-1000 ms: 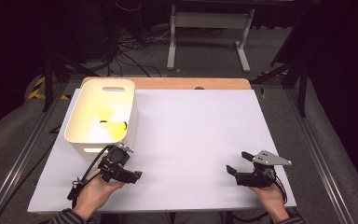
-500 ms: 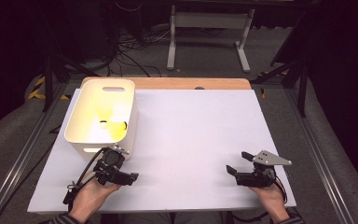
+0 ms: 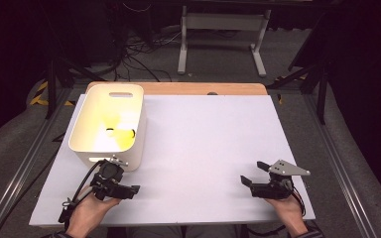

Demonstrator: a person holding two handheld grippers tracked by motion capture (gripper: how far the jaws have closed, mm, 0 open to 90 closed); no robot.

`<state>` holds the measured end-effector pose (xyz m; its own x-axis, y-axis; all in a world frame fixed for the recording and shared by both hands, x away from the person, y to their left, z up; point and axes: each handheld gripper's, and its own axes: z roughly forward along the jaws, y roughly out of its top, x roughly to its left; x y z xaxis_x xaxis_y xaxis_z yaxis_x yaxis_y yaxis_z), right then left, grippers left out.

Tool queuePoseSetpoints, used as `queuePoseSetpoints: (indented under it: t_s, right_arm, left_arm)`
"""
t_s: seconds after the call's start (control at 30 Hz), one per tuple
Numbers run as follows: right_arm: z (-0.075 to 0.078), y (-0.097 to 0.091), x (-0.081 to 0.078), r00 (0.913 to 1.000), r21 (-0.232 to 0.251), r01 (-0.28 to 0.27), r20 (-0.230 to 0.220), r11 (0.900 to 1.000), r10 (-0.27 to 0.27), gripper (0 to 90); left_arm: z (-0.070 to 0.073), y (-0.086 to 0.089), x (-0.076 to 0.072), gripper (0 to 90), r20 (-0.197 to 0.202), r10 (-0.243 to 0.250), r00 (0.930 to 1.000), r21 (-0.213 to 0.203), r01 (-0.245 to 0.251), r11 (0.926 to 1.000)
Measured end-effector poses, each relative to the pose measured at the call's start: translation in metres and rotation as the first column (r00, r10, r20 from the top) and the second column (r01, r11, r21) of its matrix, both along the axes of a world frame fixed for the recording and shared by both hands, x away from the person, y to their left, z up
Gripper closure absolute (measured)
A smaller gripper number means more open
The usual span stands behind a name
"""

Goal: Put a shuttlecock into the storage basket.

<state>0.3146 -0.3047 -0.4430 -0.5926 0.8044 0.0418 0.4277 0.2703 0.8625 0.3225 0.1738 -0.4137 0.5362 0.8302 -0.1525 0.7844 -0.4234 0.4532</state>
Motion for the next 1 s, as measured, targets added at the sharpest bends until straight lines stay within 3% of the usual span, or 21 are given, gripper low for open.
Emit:
queuePoseSetpoints:
  t_s: [0.23, 1.0]
  right_arm:
    - [0.000, 0.000, 0.000, 1.0000, 0.001, 0.000, 0.000, 1.0000, 0.000, 15.8]
    - [0.000, 0.001, 0.000, 1.0000, 0.000, 0.000, -0.002, 1.0000, 0.000, 15.7]
  left_arm:
    - [-0.002, 0.008, -0.003, 27.8, -0.006, 0.023, 0.9997, -0.008, -0.023, 0.9997]
    - [-0.007, 0.018, -0.008, 27.4, 0.040, 0.066, 0.9970, -0.041, -0.064, 0.9971]
